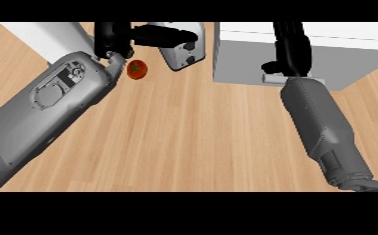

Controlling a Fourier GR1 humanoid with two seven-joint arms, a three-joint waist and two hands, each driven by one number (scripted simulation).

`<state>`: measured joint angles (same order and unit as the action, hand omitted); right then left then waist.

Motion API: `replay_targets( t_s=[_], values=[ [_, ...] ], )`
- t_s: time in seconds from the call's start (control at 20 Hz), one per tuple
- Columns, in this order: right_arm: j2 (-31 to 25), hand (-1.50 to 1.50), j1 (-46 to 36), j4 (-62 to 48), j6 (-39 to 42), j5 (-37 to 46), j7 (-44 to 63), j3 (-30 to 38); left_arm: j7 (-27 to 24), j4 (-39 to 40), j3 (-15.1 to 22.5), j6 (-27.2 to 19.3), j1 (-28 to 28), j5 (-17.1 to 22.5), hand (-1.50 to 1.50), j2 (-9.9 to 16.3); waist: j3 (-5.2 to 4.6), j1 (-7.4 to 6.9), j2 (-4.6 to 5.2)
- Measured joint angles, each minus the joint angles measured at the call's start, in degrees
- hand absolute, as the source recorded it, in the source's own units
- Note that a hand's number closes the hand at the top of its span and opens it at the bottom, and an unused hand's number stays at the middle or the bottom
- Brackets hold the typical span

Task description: Pick up the can, place it into the drawer and close the drawer

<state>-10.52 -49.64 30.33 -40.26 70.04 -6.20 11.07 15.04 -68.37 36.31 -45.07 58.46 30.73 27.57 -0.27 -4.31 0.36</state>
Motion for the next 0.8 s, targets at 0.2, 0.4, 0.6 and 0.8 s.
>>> replay_targets(
  t_s=[0.2,0.4,0.6,0.8],
  values=[
    [-0.66,-1.50,-4.76,-5.59,-0.83,1.09,0.86,0.70,-0.81,-2.83,0.07,-0.14,-3.40,-0.96,-1.50,0.66,0.05,-0.16,0.35],
    [-1.30,-1.50,-7.84,-9.91,-1.10,1.04,0.68,1.70,-0.62,-4.92,-0.28,-0.19,-4.95,-1.65,-1.50,1.22,0.11,-0.22,0.55],
    [-1.75,-1.50,-9.79,-12.81,-1.43,0.88,0.33,2.54,-0.93,-6.44,-0.53,0.63,-6.85,-2.13,-1.50,2.09,0.11,-0.27,0.73],
    [-2.29,-1.50,-11.43,-15.13,-0.40,0.30,-1.39,3.33,-1.27,-8.19,-0.79,0.84,-8.56,-2.71,-1.50,2.58,0.22,-0.24,0.90]
  ],
)
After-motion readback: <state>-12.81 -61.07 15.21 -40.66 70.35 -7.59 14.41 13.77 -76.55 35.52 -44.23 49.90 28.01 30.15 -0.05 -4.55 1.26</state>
